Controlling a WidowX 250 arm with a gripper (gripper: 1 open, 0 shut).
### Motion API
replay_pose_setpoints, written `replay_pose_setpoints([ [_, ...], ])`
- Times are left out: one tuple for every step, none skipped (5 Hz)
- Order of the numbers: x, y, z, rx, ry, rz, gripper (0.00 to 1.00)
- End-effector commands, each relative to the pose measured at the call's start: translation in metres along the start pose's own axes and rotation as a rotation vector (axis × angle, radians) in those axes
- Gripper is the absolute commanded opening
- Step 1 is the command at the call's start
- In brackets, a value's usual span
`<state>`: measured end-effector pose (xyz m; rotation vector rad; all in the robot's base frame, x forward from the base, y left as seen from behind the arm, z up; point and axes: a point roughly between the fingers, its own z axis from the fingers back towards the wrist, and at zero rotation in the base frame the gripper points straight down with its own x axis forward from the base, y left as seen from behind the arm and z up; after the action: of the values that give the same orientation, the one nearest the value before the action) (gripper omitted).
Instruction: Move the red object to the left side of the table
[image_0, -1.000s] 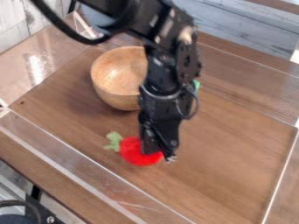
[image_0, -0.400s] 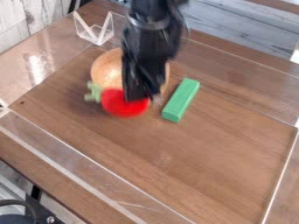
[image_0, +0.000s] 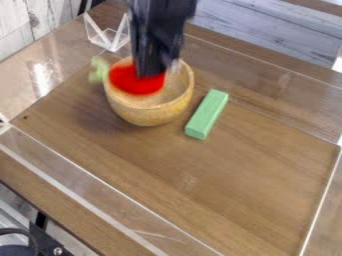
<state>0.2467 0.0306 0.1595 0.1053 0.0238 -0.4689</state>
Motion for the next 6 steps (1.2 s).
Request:
replay_pose_setpoints([
  [0.011,0.004,0.025,0.025,-0.031,0.015,0.00],
  [0.017,0.003,0.033,0.022,-0.035,0.019,0.00],
  [0.019,0.003,0.041,0.018,-0.036,0.033,0.00],
  [0.023,-0.004,0.038,0.011,-0.040,0.024,0.00],
  [0.026,-0.012,0.037,0.006,-0.043,0.017,0.00],
  [0.025,-0.016,0.033,-0.001,-0.039,0.091,0.00],
])
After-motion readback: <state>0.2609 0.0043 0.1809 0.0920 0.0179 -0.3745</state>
